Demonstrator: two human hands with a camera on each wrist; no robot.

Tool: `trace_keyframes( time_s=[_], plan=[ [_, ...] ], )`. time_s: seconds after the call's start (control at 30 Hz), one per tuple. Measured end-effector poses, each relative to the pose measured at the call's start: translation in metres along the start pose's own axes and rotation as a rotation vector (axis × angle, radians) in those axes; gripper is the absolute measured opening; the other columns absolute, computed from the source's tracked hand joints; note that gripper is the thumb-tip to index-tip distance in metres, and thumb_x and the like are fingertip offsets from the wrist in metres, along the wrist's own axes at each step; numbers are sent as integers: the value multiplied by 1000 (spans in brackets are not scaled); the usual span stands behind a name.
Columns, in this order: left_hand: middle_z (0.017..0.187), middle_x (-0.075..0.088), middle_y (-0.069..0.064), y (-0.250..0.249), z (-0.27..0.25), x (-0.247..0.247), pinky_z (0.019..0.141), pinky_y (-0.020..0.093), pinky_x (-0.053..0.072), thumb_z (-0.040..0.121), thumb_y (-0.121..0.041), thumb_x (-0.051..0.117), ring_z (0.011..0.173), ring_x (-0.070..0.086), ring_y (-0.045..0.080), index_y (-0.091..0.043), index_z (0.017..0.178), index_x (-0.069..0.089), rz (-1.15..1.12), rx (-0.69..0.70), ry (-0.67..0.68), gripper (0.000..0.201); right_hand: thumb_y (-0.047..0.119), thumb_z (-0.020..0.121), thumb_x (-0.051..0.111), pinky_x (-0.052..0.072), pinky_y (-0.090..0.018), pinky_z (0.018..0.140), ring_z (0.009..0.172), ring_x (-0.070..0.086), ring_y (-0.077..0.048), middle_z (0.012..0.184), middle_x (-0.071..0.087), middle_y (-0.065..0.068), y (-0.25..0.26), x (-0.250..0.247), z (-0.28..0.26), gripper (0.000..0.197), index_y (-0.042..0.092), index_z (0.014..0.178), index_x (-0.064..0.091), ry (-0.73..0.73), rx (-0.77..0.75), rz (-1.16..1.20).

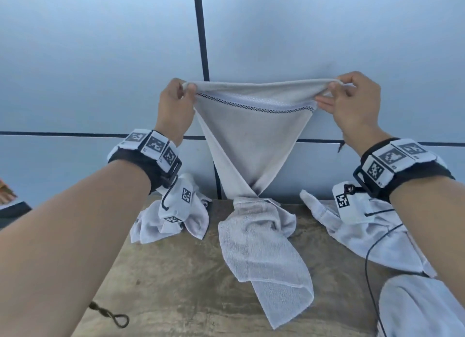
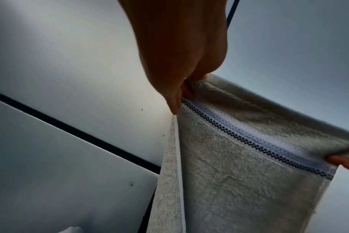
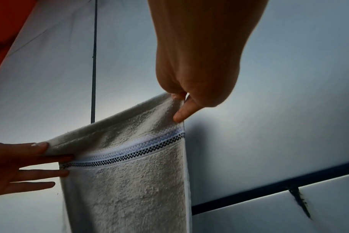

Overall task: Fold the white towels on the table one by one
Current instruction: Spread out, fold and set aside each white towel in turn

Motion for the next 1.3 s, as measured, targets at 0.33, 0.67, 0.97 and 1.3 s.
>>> trace_keyframes(
  time_s=[0.33,0.67,0.97,1.3],
  plan=[
    [89,40,3,-37,2,32,79,39,42,92,-41,53,84,42,16,-25,76,37,-58,91,133,28,11,95,50,55,-33,96,110,67,-25,113,64,-19,24,-21,10,12,21,89,49,-69,-201,104],
    [89,45,6,51,-28,59,73,40,51,102,-30,45,77,49,22,-20,84,38,93,-308,242,21,19,92,57,55,-49,92,90,61,-20,88,58,6,-53,-12,-9,9,23,84,54,78,59,-297],
    [91,46,10,41,-29,47,70,39,45,97,-28,50,77,47,23,-19,82,46,-127,-342,82,19,11,98,56,62,-33,56,66,73,-30,101,68,-20,-79,-24,-34,4,14,97,59,38,330,-347],
    [97,46,6,10,-33,40,82,36,50,103,-26,50,87,48,23,-14,99,45,-194,-333,181,14,15,104,48,63,-37,71,94,74,-20,104,66,-4,-30,-22,-29,16,22,90,47,83,195,-120]
  ],
)
Point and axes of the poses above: each hand's wrist, its own z-axis towards the middle knuckle, its own x-axis out of the palm, y = z × x, the point moved 8 cm from there along z, towards the middle knuckle
